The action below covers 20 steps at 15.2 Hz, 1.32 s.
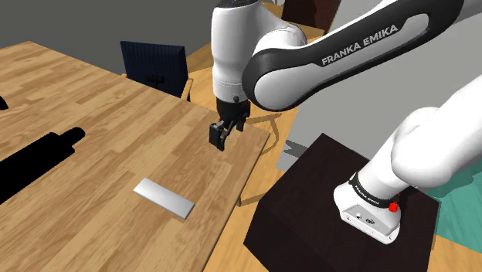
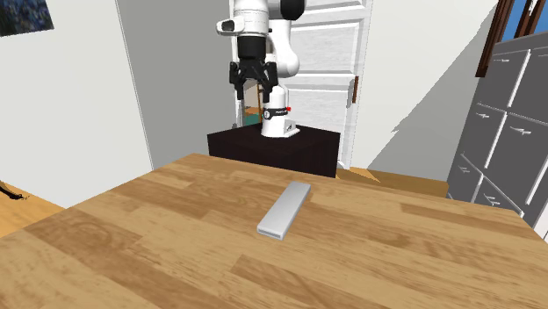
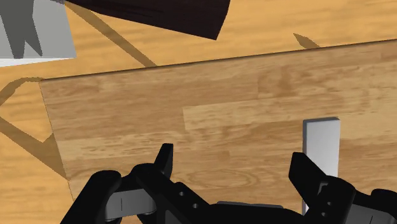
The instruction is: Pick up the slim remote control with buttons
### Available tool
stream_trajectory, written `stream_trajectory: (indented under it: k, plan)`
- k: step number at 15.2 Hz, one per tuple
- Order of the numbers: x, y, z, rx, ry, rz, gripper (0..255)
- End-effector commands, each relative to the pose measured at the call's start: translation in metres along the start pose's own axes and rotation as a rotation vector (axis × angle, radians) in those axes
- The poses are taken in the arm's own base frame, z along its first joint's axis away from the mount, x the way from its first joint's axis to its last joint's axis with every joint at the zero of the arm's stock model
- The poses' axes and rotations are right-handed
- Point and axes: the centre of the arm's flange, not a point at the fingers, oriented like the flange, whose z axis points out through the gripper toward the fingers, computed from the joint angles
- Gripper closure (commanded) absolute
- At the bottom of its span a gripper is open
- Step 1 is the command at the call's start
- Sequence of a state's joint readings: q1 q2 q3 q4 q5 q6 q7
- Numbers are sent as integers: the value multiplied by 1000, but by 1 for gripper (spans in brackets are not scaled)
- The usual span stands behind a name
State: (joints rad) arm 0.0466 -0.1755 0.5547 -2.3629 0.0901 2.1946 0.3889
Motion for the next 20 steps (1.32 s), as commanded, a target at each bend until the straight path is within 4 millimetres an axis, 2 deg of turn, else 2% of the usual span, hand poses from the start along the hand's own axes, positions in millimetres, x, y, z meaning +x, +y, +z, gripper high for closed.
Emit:
stream_trajectory:
  k: [1,20]
  plan:
    - [11,-19,15,2,2,1,0]
    - [113,-192,164,4,8,6,0]
